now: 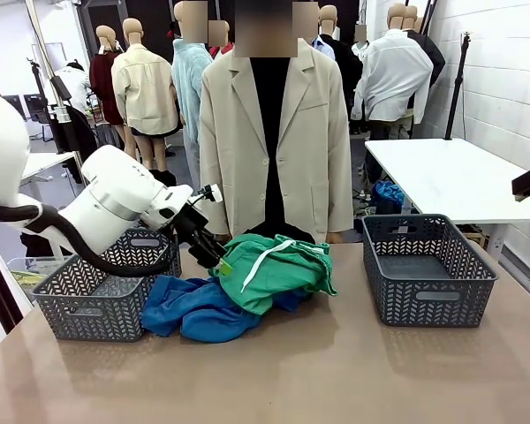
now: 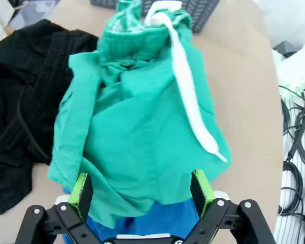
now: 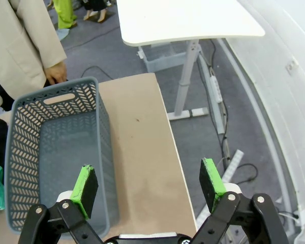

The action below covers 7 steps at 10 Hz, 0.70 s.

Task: Sort the tops and bottoms.
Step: Lift clothes from the center of the table with your left hand.

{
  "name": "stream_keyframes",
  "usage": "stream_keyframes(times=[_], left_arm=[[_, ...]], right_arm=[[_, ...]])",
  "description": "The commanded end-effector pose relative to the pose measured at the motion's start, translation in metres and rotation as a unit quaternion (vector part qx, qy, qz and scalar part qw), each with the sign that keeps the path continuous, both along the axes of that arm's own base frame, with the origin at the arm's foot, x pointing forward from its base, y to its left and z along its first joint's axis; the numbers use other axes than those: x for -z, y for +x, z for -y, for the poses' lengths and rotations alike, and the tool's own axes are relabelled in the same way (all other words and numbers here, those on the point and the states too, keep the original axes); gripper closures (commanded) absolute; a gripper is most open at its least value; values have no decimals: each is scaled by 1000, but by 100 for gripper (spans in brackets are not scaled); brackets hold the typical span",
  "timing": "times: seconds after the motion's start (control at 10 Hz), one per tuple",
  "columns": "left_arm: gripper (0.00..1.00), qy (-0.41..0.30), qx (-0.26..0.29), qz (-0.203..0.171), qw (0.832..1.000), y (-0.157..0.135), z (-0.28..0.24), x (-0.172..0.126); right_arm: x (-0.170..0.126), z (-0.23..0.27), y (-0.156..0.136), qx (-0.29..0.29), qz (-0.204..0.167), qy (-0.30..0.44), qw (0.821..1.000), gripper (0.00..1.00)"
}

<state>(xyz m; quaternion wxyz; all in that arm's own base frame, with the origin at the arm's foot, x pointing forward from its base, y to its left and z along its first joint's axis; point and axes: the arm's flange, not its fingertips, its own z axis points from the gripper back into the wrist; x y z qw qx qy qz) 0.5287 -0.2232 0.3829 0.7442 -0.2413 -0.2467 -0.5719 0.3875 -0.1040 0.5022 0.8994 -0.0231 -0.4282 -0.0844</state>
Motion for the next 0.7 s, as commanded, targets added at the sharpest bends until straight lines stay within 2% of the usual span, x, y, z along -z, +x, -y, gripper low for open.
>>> stream_keyframes(times=[0.0,0.3,0.6], left_arm=[[0,-3,4,21,1000,4,-5,-9],[0,-19,27,4,999,0,-3,-8],[59,-19,29,-1,999,0,-4,-7]], right_arm=[[1,1,0,0,-4,2,1000,0],[1,1,0,0,-4,2,1000,0],[1,1,0,0,-4,2,1000,0]])
